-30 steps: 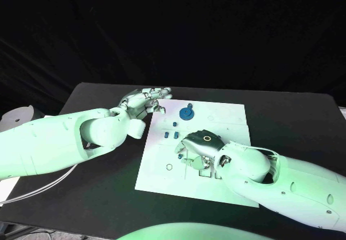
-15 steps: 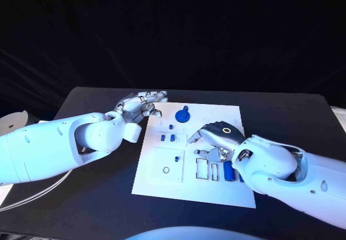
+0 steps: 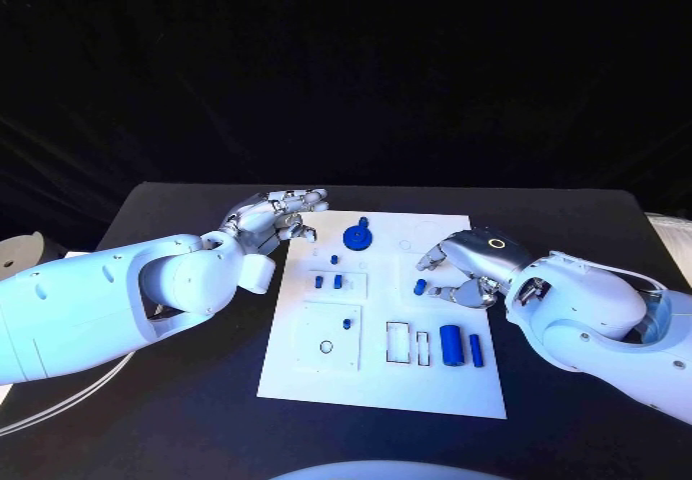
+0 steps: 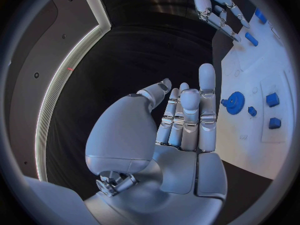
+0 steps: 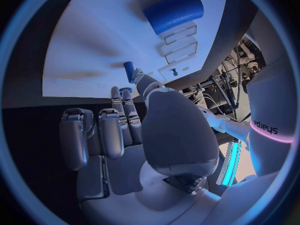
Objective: Assemble the parts on the task board
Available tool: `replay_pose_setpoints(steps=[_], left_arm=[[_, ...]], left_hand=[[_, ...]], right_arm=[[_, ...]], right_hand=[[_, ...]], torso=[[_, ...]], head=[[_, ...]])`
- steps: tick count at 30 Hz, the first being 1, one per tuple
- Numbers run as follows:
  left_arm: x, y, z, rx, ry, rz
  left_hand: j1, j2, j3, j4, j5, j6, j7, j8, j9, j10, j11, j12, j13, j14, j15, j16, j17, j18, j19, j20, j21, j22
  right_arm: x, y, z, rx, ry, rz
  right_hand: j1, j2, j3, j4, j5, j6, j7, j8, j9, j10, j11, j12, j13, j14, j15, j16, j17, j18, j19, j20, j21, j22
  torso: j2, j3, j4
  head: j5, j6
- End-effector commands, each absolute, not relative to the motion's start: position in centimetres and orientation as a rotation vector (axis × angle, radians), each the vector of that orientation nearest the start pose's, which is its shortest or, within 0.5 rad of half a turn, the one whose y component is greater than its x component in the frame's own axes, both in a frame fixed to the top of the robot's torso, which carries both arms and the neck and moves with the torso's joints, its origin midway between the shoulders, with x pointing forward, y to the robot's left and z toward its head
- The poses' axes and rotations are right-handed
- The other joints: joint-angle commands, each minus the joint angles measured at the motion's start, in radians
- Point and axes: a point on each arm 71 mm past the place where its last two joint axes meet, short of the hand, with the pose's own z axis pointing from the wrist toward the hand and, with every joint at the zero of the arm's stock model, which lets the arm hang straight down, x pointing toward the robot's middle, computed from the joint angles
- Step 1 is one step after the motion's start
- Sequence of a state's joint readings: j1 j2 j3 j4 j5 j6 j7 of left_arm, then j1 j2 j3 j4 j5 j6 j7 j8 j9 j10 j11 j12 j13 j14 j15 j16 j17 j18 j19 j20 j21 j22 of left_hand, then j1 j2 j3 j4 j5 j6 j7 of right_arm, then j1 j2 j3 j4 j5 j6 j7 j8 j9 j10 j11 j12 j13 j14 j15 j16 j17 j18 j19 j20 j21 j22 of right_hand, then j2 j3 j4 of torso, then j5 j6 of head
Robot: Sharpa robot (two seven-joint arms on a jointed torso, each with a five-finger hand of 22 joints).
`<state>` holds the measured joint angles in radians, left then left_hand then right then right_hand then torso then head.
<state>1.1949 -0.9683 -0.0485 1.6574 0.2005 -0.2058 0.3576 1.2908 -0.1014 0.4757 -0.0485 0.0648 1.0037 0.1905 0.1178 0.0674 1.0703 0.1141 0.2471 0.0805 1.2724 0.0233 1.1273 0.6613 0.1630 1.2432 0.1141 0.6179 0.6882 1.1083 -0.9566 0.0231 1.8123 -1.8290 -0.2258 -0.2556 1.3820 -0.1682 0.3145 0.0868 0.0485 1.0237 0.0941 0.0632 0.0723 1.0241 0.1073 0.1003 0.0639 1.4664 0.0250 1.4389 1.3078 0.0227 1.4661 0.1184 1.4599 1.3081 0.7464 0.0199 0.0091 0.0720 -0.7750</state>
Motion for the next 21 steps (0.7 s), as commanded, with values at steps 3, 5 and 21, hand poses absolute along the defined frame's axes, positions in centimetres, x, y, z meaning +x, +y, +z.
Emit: replay_pose_setpoints(steps=[3,5,21], left_arm=[[45.9,22.6,-17.7,-1.342,1.448,-1.705],[45.9,22.6,-17.7,-1.342,1.447,-1.704],[45.9,22.7,-17.8,-1.344,1.446,-1.697]], left_hand=[[0.001,0.000,0.000,-0.003,0.006,-0.007,0.001,-0.001,0.000,-0.009,0.001,0.005,-0.001,-0.007,0.001,0.002,-0.002,0.018,0.002,0.005,-0.004,-0.001],[0.001,0.000,0.000,-0.003,0.006,-0.007,0.001,-0.001,0.000,-0.009,0.001,0.005,-0.001,-0.007,0.001,0.002,-0.002,0.018,0.002,0.005,-0.004,-0.001],[0.002,0.001,0.000,-0.004,0.006,-0.006,0.000,0.000,0.000,-0.010,0.001,0.008,-0.001,-0.008,0.001,0.003,-0.003,0.018,0.001,0.005,-0.005,-0.001]], right_arm=[[41.8,-17.1,-18.0,-0.489,1.639,0.518],[41.9,-16.9,-18.1,-0.495,1.641,0.522],[41.8,-15.6,-19.2,-0.527,1.682,0.554]], right_hand=[[0.020,0.011,-0.007,0.001,0.000,0.009,-0.009,0.003,0.001,0.013,-0.008,0.007,0.001,0.063,-0.006,-0.003,0.047,0.015,0.048,0.002,-0.004,0.115],[0.023,0.016,-0.007,0.002,0.000,0.012,-0.010,0.004,0.001,0.019,-0.011,0.010,0.001,0.063,-0.009,-0.003,0.047,0.015,0.048,0.001,-0.004,0.116],[0.035,0.058,0.016,0.020,0.000,0.064,-0.001,0.013,0.009,0.122,-0.037,0.028,0.002,0.064,-0.031,-0.004,0.044,0.014,0.050,-0.019,-0.003,0.117]], torso=[[0.000,0.0002,0.0027],[0.001,-0.0007,0.0024],[0.000,0.0003,0.0010]], head=[[-0.001,0.001],[0.000,0.001],[0.007,-0.008]])
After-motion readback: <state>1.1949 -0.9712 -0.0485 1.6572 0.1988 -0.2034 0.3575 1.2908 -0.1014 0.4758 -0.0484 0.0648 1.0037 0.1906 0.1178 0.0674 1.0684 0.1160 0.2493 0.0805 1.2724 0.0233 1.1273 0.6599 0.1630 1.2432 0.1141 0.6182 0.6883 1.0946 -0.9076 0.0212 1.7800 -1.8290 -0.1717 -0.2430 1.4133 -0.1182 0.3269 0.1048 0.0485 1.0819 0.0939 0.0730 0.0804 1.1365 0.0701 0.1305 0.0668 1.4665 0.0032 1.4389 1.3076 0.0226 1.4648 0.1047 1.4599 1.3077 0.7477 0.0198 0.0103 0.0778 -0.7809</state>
